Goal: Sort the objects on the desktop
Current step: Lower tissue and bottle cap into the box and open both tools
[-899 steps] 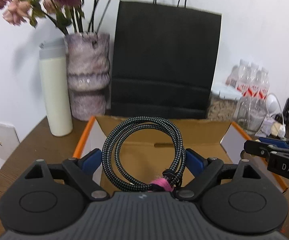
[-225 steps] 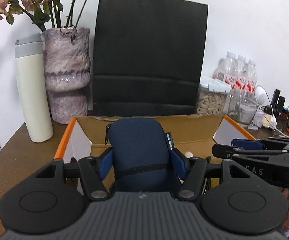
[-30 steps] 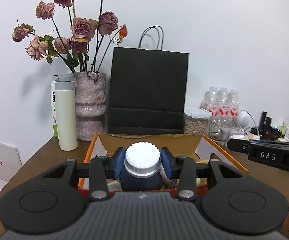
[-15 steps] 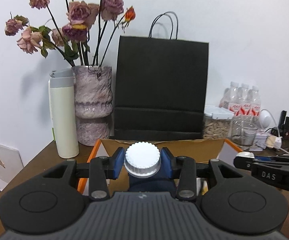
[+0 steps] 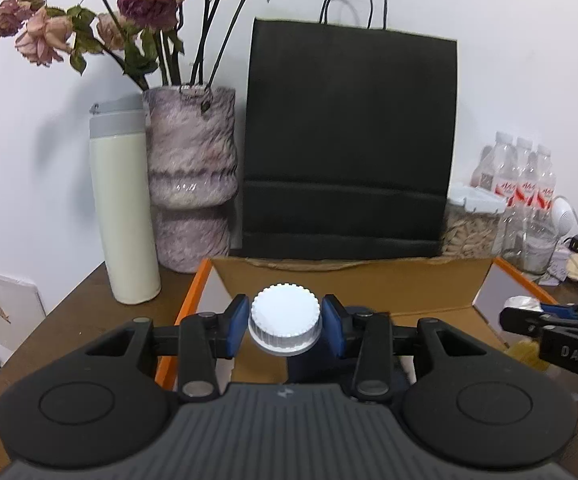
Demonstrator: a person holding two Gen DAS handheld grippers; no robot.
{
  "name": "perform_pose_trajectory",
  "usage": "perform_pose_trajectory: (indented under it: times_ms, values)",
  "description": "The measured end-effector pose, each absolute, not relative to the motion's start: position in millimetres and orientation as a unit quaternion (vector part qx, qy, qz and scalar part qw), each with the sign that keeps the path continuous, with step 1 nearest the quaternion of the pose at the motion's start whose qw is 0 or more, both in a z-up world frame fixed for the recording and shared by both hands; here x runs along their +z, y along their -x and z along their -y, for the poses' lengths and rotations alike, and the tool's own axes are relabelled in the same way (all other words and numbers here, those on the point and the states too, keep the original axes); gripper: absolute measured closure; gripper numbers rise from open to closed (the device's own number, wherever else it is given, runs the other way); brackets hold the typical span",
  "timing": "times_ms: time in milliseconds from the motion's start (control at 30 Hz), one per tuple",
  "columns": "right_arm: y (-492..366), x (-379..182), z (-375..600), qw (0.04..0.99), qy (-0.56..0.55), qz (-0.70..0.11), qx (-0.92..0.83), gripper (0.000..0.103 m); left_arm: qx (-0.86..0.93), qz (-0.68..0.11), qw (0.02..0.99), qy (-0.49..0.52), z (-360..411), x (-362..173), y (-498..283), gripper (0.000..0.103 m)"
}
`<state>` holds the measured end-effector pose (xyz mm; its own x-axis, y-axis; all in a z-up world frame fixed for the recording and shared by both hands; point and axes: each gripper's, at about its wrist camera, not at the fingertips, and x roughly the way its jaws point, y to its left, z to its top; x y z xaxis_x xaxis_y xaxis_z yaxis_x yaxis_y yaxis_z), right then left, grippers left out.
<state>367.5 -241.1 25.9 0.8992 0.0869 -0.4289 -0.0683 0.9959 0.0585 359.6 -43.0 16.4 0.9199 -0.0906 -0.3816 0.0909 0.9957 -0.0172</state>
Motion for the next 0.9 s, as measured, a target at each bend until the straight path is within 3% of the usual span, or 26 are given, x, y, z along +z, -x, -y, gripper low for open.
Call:
perform_pose_trajectory:
  times_ms: [633, 767, 900]
  values:
    - [-363, 15, 237, 0.973, 0.000, -0.230, 0.028, 0.080, -0.049, -0.201, 0.978, -0.019, 49, 6, -355, 0.062]
    - [-360, 16, 236, 0.973, 0.002, -0.227, 0.028, 0.078, -0.050, -0.199, 0.979, -0.022, 50, 7, -353, 0.056]
    - [-358, 17, 235, 0.974, 0.002, -0.224, 0.032, 0.067, -0.044, -0.189, 0.981, -0.031, 52, 8, -349, 0.045]
